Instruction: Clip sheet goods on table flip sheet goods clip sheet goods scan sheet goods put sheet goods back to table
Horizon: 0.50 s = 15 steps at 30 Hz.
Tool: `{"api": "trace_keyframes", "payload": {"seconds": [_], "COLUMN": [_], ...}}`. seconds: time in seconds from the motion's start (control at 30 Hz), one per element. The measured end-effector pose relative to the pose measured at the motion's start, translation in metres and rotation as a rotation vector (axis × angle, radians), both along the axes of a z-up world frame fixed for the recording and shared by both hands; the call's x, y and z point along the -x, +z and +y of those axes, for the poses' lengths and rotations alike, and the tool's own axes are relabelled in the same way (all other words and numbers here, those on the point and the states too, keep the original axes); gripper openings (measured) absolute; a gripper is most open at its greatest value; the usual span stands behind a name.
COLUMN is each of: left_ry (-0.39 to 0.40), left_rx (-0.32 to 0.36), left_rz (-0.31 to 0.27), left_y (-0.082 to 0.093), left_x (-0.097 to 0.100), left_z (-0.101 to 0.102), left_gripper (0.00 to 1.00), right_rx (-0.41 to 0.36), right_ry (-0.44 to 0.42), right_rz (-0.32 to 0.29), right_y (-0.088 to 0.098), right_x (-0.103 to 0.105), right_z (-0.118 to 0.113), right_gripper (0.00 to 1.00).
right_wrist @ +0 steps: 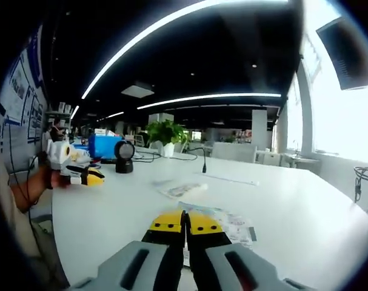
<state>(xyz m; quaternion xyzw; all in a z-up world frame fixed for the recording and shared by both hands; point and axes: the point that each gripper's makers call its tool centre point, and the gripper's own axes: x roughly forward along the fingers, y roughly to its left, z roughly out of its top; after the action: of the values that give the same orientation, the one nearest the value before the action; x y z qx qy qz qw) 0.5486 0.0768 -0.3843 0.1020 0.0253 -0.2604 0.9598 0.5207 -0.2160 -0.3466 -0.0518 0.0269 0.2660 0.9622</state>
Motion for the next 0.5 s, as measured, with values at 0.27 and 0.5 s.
{"api": "trace_keyframes", "payload": {"seconds": [0.27,0.5], "left_ry": [-0.014,-0.007], "left_rx": [-0.017,-0.011], "left_rz": [0.000,-0.008], "left_y": [-0.002,0.000], "left_x": [-0.001,-0.002], "left_z": [-0.003,-0.001], "left_gripper": [0.04,0.04], "right_rx": [-0.003,-0.035], "right_ry": [0.007,0.010], "right_rz": [0.014,-0.013], "right_y": [-0.019,-0.017], "right_x": [0.000,0.005], "right_z": [0.002,-0.004], "right_gripper": [0.00,0.00]}}
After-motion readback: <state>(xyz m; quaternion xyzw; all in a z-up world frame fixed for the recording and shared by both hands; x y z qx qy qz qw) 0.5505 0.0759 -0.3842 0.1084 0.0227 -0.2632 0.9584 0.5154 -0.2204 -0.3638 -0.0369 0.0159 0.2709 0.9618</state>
